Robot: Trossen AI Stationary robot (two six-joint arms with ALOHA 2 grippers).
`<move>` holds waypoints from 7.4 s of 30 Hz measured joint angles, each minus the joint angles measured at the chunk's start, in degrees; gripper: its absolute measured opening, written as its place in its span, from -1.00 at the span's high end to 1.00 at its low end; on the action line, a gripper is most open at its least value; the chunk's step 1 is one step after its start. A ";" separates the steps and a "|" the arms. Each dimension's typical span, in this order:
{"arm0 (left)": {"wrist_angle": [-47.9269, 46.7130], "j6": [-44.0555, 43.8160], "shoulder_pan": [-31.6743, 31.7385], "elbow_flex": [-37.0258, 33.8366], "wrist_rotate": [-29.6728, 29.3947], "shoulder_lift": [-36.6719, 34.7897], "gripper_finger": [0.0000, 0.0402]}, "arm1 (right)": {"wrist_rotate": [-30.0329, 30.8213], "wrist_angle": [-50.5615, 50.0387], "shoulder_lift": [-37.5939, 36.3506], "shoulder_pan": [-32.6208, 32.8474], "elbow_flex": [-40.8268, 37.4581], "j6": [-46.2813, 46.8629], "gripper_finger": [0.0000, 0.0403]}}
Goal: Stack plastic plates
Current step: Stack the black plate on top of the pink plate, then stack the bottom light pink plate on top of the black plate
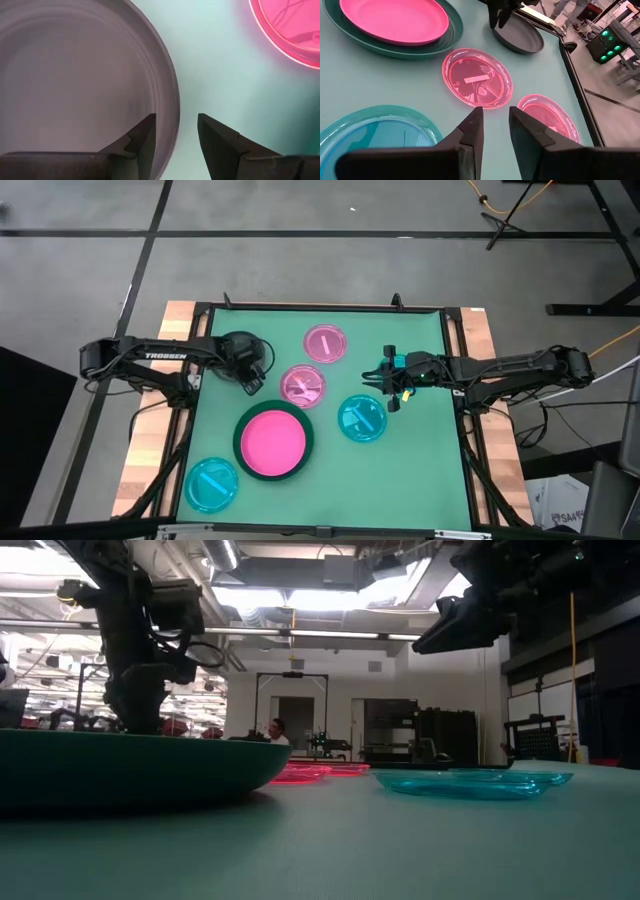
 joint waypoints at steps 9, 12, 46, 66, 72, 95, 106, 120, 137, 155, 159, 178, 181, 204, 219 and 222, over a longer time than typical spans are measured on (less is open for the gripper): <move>0.62 -0.07 -0.07 -0.45 -0.56 1.80 0.31 | 0.00 -0.01 0.01 -0.02 0.00 -0.02 0.59; 2.13 -0.13 -0.07 -0.85 -0.58 4.02 0.31 | 0.00 -0.02 0.01 0.00 0.00 -0.01 0.59; 2.26 0.22 -0.57 -0.81 -5.57 7.53 0.83 | 0.00 -0.07 0.02 0.00 0.00 -0.02 0.59; -10.99 -0.19 -9.71 11.62 -6.30 3.96 0.98 | 0.00 0.00 0.02 0.00 0.02 0.00 0.59; -13.19 -0.20 -15.34 19.14 -7.08 3.96 0.98 | 0.00 -0.02 0.02 0.00 0.02 0.00 0.59; -9.89 -17.01 -45.41 27.58 -8.09 3.92 0.98 | 0.00 -0.03 0.02 0.00 0.02 0.00 0.59; -2.50 -16.55 -54.25 27.65 -7.86 10.79 0.98 | 0.00 -0.11 0.02 0.00 0.02 0.00 0.59; -2.49 -16.33 -56.35 27.69 -10.83 21.89 0.98 | 0.00 -0.11 0.02 0.00 0.02 0.00 0.59; -2.55 -15.45 -56.18 27.69 -8.71 23.74 0.90 | 0.00 -0.15 0.02 0.00 0.02 0.00 0.59; -3.14 -15.21 -56.11 27.67 -8.80 23.74 0.62 | 0.00 -0.19 0.02 0.00 0.02 0.00 0.59; -3.47 -15.19 -56.01 27.65 -8.94 23.74 0.54 | 0.00 -0.20 0.02 0.00 0.02 0.00 0.59; -3.73 -14.98 -47.77 28.79 2.98 22.66 0.45 | 0.00 -0.20 0.02 0.00 0.02 -0.01 0.59; -3.73 -14.80 -45.69 28.79 3.07 22.23 0.45 | 0.00 -0.20 0.02 0.00 0.02 0.00 0.59; -0.92 -7.17 -23.07 28.81 2.55 21.73 0.45 | 0.00 -0.22 0.02 0.00 0.02 -0.02 0.59; -0.92 -0.07 -7.16 28.81 2.57 21.70 0.45 | 0.00 -0.22 0.02 0.00 0.02 -0.02 0.59; -0.94 0.06 -4.50 28.81 2.59 21.70 0.45 | 0.00 -0.22 0.02 0.00 0.02 -0.02 0.59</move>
